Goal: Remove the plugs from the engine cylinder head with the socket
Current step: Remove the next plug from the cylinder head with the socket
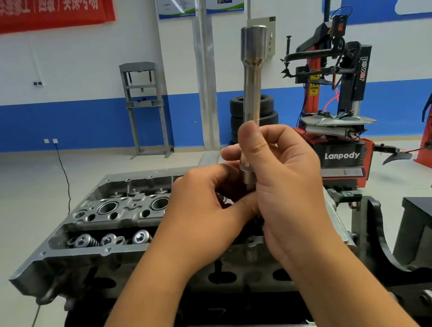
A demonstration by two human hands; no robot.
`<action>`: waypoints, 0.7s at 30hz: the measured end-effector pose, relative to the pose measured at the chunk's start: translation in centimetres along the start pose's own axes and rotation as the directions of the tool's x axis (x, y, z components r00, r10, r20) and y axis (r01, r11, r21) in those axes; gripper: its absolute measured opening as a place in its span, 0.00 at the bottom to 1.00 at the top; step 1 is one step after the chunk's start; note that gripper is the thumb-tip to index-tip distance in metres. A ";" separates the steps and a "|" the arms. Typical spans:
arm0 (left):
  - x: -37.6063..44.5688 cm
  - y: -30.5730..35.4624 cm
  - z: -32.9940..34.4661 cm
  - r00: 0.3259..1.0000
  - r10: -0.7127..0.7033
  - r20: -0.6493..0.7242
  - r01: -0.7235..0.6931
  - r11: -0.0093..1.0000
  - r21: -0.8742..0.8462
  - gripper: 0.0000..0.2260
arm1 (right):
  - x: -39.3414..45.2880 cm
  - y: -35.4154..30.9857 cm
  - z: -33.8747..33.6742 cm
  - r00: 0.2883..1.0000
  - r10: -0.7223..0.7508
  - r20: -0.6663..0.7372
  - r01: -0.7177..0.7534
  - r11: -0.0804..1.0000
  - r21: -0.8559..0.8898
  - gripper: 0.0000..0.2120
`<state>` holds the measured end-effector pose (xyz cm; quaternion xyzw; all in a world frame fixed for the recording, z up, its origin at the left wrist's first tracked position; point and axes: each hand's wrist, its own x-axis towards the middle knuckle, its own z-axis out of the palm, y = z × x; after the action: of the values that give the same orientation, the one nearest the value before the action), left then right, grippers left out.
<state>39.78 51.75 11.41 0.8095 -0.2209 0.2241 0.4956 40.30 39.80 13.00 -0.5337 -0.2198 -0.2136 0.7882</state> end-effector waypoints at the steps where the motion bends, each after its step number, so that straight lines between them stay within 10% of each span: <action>1: 0.0 0.0 -0.1 0.999 0.005 0.042 -0.004 1.000 -0.031 0.03 | 0.1 0.1 0.0 1.000 -0.004 0.001 0.004 1.000 -0.012 0.16; 5: -0.2 0.1 -0.5 0.989 0.004 0.148 0.016 0.992 -0.128 0.07 | 0.2 0.1 0.1 1.000 0.013 0.008 -0.013 1.000 -0.021 0.17; 17: -0.1 -0.2 0.3 0.996 0.017 -0.086 -0.016 1.000 0.018 0.07 | 0.1 -0.1 0.2 0.999 0.043 0.028 -0.044 0.999 0.016 0.15; 21: -0.1 -0.1 -0.3 0.994 0.009 0.106 -0.001 0.997 -0.076 0.07 | 0.1 -0.1 0.2 1.000 0.024 0.020 -0.023 1.000 -0.016 0.16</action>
<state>39.76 52.07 11.39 0.8003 -0.2572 0.1733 0.5131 40.25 39.95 13.19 -0.5447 -0.2197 -0.2008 0.7840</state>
